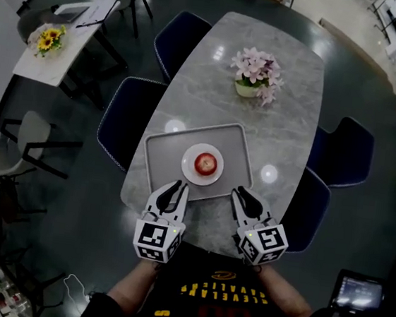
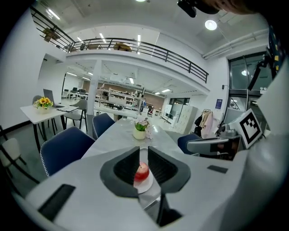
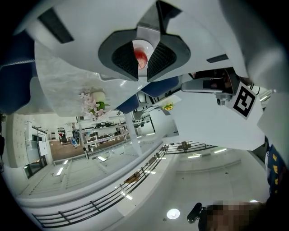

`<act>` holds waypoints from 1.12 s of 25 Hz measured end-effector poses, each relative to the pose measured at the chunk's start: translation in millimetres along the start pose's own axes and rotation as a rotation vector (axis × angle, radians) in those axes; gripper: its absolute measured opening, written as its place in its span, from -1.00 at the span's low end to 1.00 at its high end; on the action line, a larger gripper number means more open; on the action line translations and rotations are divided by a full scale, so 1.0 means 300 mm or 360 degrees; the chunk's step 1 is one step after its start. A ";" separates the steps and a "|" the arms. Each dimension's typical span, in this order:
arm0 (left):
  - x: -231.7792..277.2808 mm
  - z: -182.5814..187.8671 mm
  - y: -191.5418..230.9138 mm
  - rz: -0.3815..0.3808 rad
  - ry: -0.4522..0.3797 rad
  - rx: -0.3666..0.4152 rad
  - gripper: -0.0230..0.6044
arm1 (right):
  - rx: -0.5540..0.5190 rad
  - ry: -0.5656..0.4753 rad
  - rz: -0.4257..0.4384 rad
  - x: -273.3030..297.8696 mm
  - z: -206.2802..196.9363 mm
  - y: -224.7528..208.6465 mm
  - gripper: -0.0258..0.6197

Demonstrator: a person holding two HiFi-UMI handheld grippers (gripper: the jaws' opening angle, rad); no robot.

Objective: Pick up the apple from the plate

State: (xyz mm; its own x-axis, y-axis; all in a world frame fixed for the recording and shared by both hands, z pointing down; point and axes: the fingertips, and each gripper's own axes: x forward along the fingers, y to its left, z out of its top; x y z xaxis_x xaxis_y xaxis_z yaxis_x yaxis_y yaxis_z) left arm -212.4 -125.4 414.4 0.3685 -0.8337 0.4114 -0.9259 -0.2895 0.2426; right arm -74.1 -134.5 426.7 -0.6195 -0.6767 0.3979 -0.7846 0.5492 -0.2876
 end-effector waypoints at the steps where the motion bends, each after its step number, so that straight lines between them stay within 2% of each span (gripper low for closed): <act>1: 0.012 -0.007 0.014 -0.0004 0.0023 -0.0001 -0.78 | 0.0013 0.0017 -0.0010 0.012 -0.009 -0.006 -0.77; 14: 0.177 -0.182 0.177 -0.0056 0.0335 -0.0090 -0.77 | 0.0110 0.0242 -0.0120 0.183 -0.174 -0.105 -0.77; 15: 0.190 -0.195 0.184 -0.0066 0.0363 -0.0099 -0.69 | 0.0119 0.0262 -0.0128 0.191 -0.189 -0.110 -0.77; 17: 0.219 -0.219 0.197 -0.0083 0.0416 -0.0114 -0.66 | 0.0150 0.0301 -0.0140 0.206 -0.219 -0.123 -0.77; 28: 0.373 -0.421 0.277 -0.0110 0.0758 -0.0207 -0.66 | 0.0335 0.0534 -0.0133 0.330 -0.363 -0.208 -0.77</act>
State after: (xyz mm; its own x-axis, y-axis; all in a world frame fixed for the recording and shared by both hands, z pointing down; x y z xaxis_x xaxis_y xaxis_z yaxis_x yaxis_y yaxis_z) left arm -237.5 -183.3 591.4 0.4538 -0.4986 0.7386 -0.8911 -0.2503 0.3785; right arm -83.9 -182.3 578.9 -0.5387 -0.4979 0.6796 -0.8411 0.3632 -0.4007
